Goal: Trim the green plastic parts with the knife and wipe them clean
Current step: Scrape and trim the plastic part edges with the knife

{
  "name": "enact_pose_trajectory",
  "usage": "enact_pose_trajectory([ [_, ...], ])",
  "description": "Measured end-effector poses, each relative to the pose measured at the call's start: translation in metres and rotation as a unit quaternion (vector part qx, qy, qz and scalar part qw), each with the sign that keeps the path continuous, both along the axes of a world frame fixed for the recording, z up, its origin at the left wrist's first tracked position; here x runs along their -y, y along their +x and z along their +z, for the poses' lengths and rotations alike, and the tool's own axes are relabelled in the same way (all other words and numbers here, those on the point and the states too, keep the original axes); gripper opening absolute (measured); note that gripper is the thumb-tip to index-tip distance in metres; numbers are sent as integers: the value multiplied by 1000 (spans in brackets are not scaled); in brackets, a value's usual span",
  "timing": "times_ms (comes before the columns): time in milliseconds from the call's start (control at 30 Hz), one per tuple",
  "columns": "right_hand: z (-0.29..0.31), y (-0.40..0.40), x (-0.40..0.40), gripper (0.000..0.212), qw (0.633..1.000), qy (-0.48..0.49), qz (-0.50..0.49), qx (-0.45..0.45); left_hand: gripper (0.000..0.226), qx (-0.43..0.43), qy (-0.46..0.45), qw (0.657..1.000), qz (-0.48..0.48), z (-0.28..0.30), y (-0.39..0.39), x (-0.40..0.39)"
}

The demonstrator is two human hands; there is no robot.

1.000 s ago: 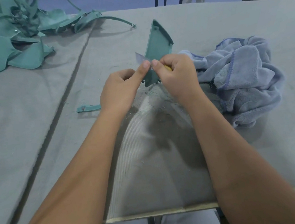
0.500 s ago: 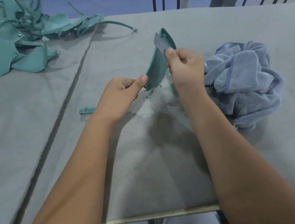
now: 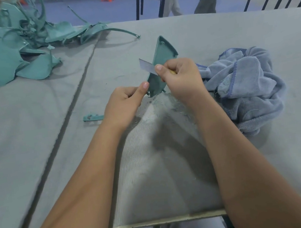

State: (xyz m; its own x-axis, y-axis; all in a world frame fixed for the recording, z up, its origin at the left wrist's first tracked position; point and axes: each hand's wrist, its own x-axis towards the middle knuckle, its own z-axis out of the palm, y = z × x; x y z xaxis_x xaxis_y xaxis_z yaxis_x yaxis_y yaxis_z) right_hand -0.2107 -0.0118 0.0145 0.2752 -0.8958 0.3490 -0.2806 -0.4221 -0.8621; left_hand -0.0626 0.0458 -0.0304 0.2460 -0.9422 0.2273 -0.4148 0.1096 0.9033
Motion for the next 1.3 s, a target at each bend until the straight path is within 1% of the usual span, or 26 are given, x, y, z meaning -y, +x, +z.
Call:
enact_pose_trajectory([
  [100, 2, 2, 0, 39, 1000, -2, -2, 0, 60, -27, -3, 1000, -7, -1, 2, 0],
  [200, 4, 5, 0, 41, 1000, -2, -9, 6, 63, -37, -13, 999, -11, -3, 2, 1],
  [333, 4, 10, 2, 38, 1000, 5, -18, 24, 52, -43, -8, 999, -7, -3, 3, 2],
  [467, 3, 13, 4, 39, 999, 6, -24, 38, 45, -33, -4, 999, 0, -3, 2, 2],
  [767, 4, 15, 4, 43, 999, -8, -35, 41, 43, -14, -4, 1000, 5, -3, 2, 2],
  [833, 4, 15, 3, 43, 998, -8, -37, 42, 46, -6, -7, 1000, 6, -4, 2, 1],
  [933, 4, 14, 3, 43, 998, -6, -41, 46, 56, 12, -11, 1000, 10, -5, 2, 1],
  [1033, 3, 14, 4, 43, 998, -9, -45, 44, 59, 24, -15, 1000, 12, -5, 2, 1],
  [1133, 3, 13, 4, 44, 998, -15, -49, 44, 57, 48, -19, 998, 19, -6, 2, 0],
  [1300, 2, 13, 6, 44, 997, -18, -62, 46, 45, 84, -19, 996, 21, -6, 3, 1],
])
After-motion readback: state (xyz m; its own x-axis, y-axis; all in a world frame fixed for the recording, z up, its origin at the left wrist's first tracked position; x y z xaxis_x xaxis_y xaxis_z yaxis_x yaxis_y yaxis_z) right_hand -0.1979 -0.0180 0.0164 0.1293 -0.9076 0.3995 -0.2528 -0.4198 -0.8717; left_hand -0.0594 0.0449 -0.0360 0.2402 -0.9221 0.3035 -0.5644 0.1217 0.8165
